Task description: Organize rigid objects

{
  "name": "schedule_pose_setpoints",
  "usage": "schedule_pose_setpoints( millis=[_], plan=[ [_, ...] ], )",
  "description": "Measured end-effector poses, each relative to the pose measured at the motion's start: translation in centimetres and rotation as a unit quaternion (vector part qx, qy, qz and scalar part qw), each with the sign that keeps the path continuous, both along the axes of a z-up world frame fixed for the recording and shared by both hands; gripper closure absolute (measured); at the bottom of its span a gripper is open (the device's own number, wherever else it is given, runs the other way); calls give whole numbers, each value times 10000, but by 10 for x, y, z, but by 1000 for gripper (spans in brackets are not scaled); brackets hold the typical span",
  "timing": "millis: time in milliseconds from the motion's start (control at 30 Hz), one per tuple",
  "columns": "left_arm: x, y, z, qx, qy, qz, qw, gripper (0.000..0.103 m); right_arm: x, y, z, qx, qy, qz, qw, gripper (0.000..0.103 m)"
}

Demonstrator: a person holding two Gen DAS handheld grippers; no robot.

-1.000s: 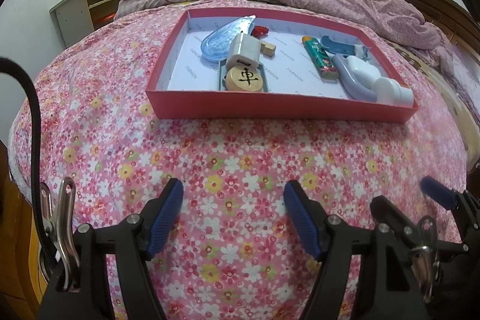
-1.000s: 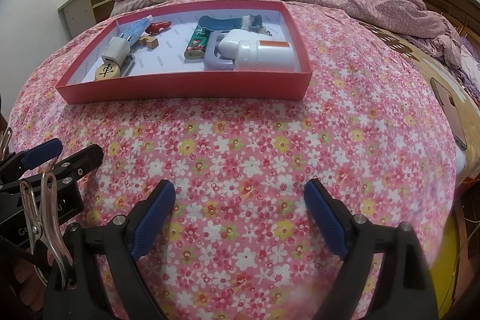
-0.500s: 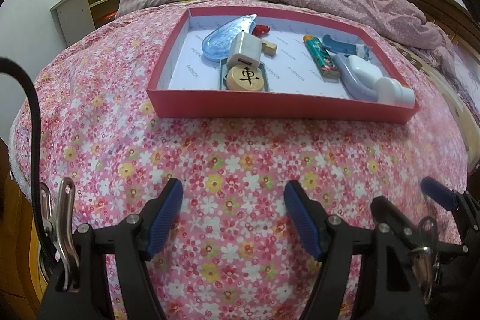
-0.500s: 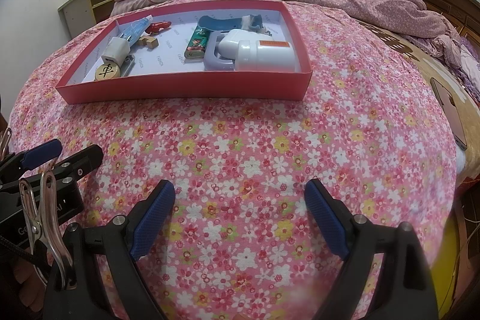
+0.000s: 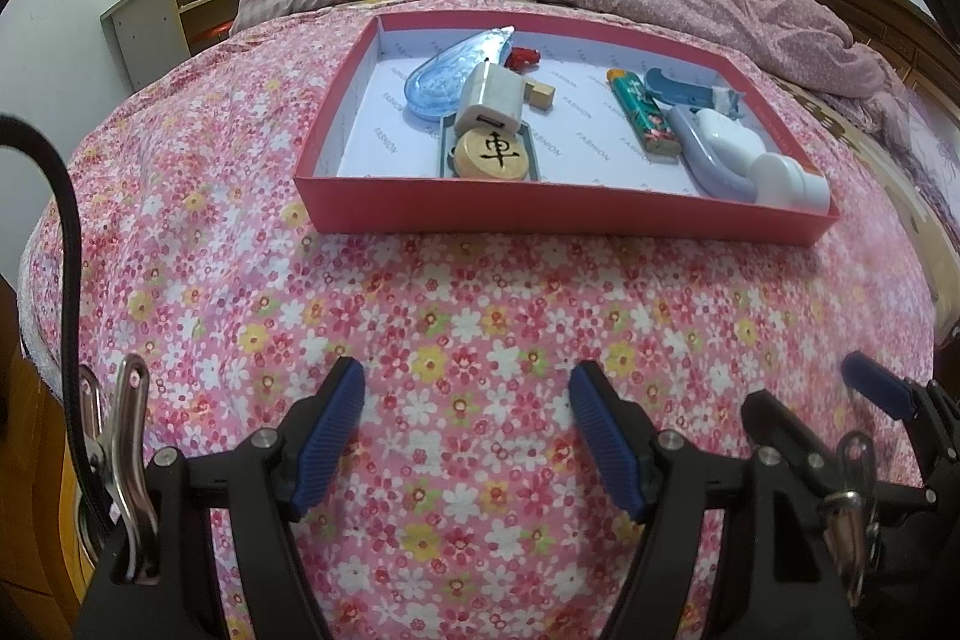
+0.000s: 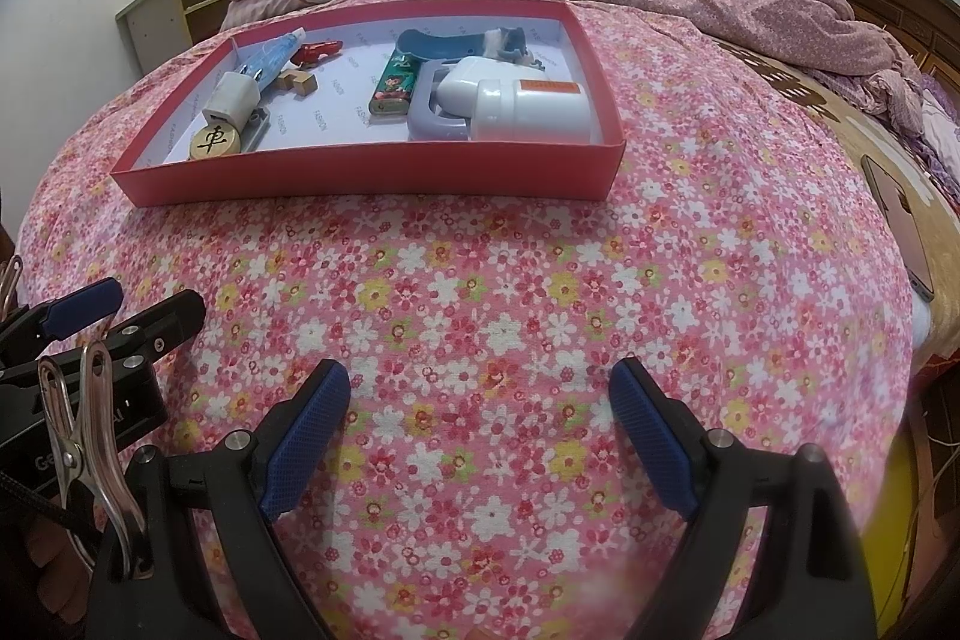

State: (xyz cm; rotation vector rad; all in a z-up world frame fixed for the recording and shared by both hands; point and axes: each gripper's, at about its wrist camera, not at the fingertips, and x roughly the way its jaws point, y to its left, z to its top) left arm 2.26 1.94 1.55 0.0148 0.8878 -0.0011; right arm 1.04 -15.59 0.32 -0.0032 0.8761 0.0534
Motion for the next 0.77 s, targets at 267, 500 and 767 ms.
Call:
schedule_pose_setpoints(
  millis=[267,500,767],
  plan=[
    [-1,0,0,-6,4,-1,10000,28,0,0,0,-2,-4,-4,10000,12],
    [-2,1,1,-22,-1,7,10000,27,1,0,1,-26,4,25,10000,11],
    [-6,0,2,2,-2,4,10000,27,2,0,1,-35,-6,30,10000,8]
  ],
)
